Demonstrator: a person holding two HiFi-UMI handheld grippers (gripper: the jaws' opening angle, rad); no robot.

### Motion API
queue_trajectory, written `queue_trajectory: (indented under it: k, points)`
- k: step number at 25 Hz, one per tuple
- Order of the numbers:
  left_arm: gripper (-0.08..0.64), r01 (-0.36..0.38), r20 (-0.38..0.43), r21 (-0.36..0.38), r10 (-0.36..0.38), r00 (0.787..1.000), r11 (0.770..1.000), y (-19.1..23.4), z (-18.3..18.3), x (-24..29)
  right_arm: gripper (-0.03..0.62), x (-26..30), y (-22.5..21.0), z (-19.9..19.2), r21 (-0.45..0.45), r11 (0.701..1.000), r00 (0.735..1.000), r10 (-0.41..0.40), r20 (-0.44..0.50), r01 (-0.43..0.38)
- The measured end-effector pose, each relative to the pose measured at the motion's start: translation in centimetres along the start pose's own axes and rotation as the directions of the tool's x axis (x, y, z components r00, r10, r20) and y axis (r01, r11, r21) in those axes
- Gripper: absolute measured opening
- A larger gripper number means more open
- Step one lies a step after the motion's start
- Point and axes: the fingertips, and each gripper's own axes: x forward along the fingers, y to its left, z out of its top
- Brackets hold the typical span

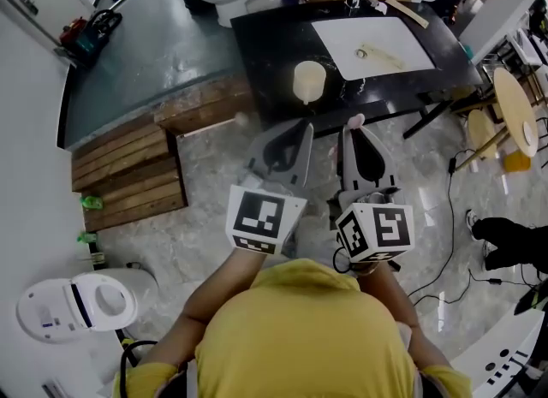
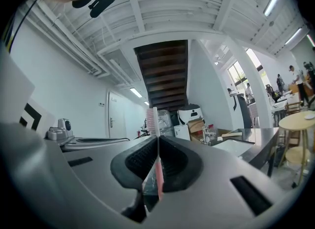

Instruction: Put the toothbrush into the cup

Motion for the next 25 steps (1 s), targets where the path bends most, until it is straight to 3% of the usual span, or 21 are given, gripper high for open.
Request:
queue_trajectory:
  k: [16, 25]
  points:
    - [0.008, -0.088, -0.013, -0.018, 0.088, 0.996, 0.996, 5.7, -0.3, 10.4, 0.028, 11.8, -5.1, 0.6, -0.012, 0.994, 0.994, 0.109, -0.010, -0.109]
    - [0.008, -0.126, -0.027, -0.020, 0.126, 0.992, 0.992, 7.5, -0.5, 12.8, 0.028, 15.3, -6.1, 0.4, -0.005, 0.988, 0.987, 0.157, -0.014, -0.157]
